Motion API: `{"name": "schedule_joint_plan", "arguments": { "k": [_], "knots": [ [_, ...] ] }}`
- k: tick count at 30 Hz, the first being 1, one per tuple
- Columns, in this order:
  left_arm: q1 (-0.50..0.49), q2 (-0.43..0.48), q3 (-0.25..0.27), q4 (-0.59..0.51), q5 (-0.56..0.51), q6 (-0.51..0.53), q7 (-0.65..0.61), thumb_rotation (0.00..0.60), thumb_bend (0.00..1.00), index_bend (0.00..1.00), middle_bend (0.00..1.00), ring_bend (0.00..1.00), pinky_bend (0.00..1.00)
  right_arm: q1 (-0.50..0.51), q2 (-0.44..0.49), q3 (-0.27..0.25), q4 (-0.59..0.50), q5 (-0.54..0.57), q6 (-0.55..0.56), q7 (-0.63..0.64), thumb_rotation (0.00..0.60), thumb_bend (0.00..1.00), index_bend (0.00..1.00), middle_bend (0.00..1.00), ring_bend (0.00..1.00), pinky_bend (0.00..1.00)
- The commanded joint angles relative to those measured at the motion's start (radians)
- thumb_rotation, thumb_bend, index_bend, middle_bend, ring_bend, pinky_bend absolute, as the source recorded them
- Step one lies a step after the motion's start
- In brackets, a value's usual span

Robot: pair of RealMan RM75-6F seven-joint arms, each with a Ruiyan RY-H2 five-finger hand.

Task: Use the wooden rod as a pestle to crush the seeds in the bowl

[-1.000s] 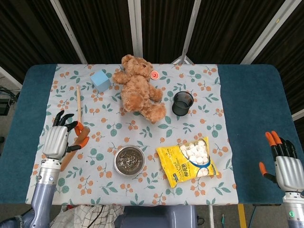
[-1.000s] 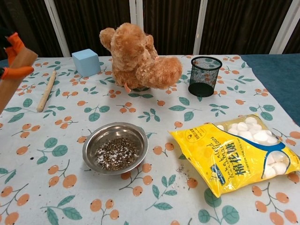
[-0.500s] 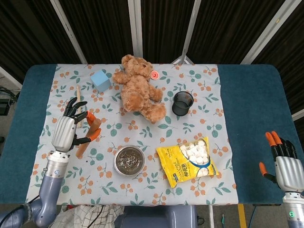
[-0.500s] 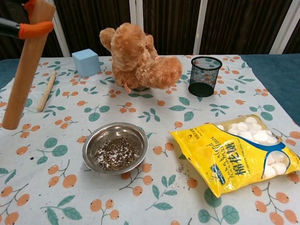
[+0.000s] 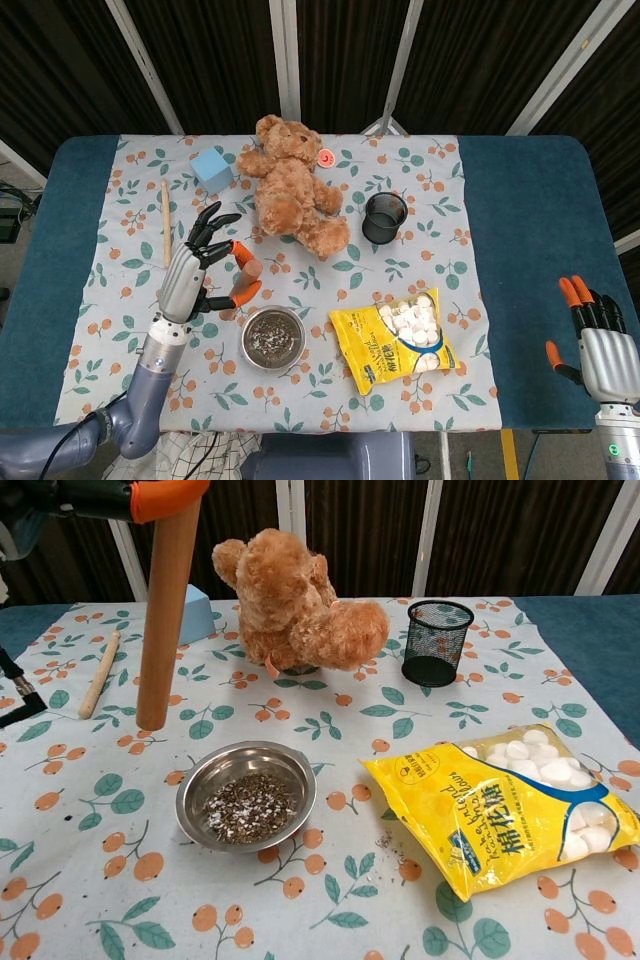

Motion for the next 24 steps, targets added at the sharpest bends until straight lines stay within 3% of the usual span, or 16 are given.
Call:
{"name": "schedule_joint_plan", "arguments": {
  "k": [1,10,24],
  "knots": [
    [-0.026,-0.047,0.01,0.063,0.034,0.029,-0.052,0.6,0.79,0.62,0.71,0.18,0.06,0.002,-0.001,0.001,-0.001,0.004,-0.003,-0.004,0.6,0.42,0.0,0.0,0.0,0.0],
    [-0.054,-0.156,0.021,0.207,0.065,0.102,-0.181,0.6,0.79,0.62,0.71,0.18,0.06,0.01,-0.001,0.007,-0.005,0.019,-0.018,-0.014,0.6,0.42,0.0,0.0,0.0,0.0],
    [-0.074,-0.234,0.049,0.332,0.071,0.136,-0.256,0.6,0.79,0.62,0.71,0.18,0.06,0.007,-0.003,0.005,-0.004,0.017,-0.012,-0.011,0.6,0.42,0.0,0.0,0.0,0.0]
  ]
}}
